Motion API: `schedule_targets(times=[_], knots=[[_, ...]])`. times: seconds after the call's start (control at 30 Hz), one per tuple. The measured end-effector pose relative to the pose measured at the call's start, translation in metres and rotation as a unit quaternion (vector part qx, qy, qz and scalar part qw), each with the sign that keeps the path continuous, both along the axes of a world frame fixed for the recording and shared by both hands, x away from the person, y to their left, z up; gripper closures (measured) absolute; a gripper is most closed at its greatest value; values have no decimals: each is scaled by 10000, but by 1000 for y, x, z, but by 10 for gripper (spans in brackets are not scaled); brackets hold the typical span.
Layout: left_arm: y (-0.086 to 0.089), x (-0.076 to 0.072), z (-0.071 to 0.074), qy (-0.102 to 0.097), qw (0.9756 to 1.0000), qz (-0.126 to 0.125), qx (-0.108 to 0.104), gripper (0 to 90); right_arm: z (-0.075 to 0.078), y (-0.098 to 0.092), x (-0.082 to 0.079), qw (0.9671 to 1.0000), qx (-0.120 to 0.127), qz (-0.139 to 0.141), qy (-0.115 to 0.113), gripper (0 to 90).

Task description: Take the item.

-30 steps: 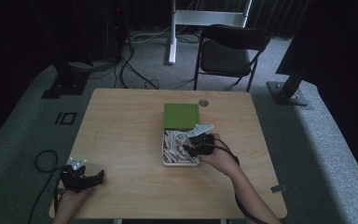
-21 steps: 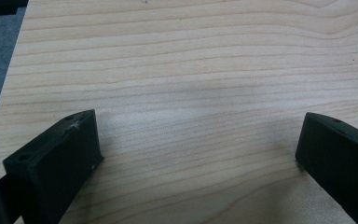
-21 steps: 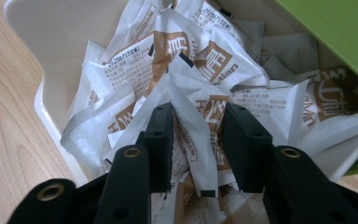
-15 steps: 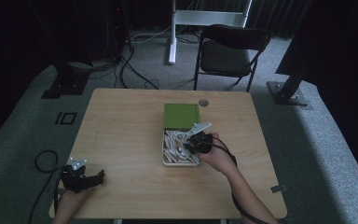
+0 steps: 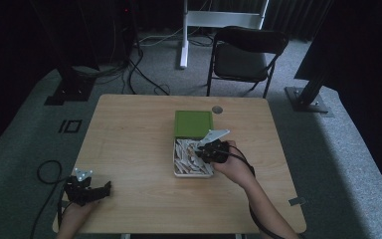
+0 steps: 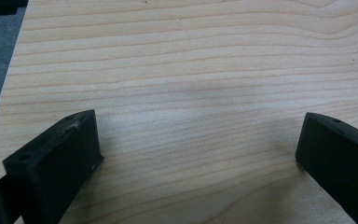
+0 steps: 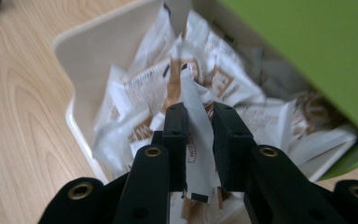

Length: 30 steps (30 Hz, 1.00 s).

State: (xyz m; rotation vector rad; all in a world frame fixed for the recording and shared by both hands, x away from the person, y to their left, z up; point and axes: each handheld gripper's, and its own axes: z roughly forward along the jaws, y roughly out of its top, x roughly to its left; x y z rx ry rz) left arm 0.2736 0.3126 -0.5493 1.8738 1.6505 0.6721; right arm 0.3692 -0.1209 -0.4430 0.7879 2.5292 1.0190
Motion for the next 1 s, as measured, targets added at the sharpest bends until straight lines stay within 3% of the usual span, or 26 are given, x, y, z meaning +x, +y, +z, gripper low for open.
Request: schedule_targets(times=[0.07,0.23,0.27,0.37,0.63,0.77,0.93,1.0], knots=[[0,0,0,-4,10000,5,-5,7,8,-2,-2,9995,301,30,-33,763],[0,0,0,-11,10000,7,-7,7,19,-6,-3,9987,454,44,-223,764],[0,0,0,-10,10000,3,-4,7,24,-10,-3,9975,644,7,-282,765],[0,0,0,-12,10000,4,-5,7,33,-18,-3,9954,819,-85,-483,765],[0,0,0,-1,10000,-6,5,7,41,-39,0,9900,1006,-561,-819,765],[0,0,0,-4,10000,-3,2,7,42,-51,3,9876,967,-835,-917,765],[0,0,0,-5,10000,-2,8,7,37,-65,10,9799,1119,-1313,-1000,765],[0,0,0,2,10000,-2,2,7,34,-70,14,9786,1031,-1452,-1029,765]])
